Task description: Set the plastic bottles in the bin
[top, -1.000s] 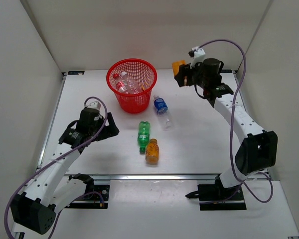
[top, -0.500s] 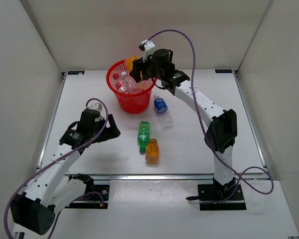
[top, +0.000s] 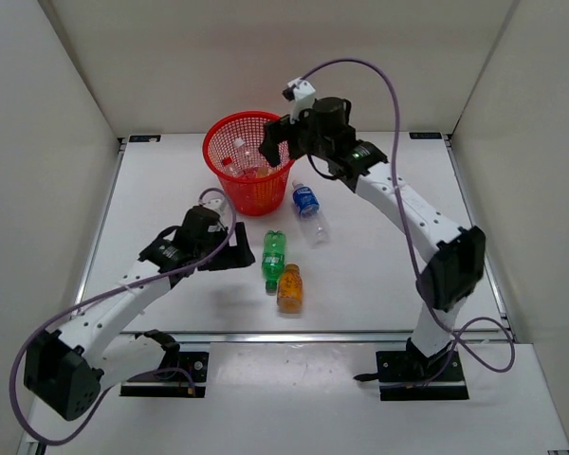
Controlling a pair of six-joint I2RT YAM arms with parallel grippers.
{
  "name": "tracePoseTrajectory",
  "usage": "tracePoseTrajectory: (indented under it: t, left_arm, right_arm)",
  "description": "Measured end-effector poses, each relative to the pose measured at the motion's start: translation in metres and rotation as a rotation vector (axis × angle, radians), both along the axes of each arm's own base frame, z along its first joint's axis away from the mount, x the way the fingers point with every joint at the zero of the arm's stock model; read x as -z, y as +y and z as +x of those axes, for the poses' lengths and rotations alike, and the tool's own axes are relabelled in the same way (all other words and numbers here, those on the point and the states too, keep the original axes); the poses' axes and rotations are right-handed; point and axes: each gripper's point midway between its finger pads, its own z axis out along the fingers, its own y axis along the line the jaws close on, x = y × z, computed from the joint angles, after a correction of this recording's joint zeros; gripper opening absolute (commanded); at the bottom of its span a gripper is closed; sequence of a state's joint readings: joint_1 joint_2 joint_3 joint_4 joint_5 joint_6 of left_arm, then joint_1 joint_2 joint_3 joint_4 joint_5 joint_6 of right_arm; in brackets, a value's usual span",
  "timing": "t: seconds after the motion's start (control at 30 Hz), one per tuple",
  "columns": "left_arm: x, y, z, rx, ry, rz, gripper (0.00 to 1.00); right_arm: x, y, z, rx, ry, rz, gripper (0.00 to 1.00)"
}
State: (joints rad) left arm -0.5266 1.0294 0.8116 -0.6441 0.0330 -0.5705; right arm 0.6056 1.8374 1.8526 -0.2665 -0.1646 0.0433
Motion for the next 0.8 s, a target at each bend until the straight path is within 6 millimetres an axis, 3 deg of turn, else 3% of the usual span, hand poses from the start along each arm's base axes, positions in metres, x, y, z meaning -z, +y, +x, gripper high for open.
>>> tracePoseTrajectory:
  t: [0.1,0.23,0.3,0.47,0.57,0.67,0.77,0.8]
  left_arm:
    - [0.016,-0.020,-0.001,0.061,0.034,0.026,0.99]
    - [0.035,-0.043,0.004,0.110,0.055,0.060,0.98]
    - [0.043,-0.052,0.009,0.119,0.052,0.068,0.99]
    - [0.055,-0.075,0.030,0.114,0.017,0.100,0.99]
    - [0.060,-0.088,0.045,0.095,-0.030,0.118,0.99]
    - [0.072,-0.096,0.059,0.076,-0.041,0.140,0.95]
    - [0.088,-0.100,0.073,0.058,-0.027,0.168,0.78]
    - [0.093,-0.099,0.076,0.051,-0.025,0.182,0.67]
  right_arm:
    - [-0.011,-0.034,-0.024,0.045,-0.013,0.002,1.00]
    - [0.000,-0.100,-0.061,0.170,0.004,-0.023,0.99]
    - [0.020,-0.134,-0.080,0.232,0.041,-0.030,1.00]
    - [0.094,-0.203,-0.123,0.357,0.231,-0.065,0.99]
    - [0.135,-0.225,-0.151,0.400,0.349,-0.089,0.99]
    - [0.151,-0.236,-0.171,0.415,0.406,-0.079,0.99]
    - [0.147,-0.246,-0.177,0.441,0.412,-0.041,0.99]
    - [0.142,-0.249,-0.177,0.448,0.400,-0.026,0.99]
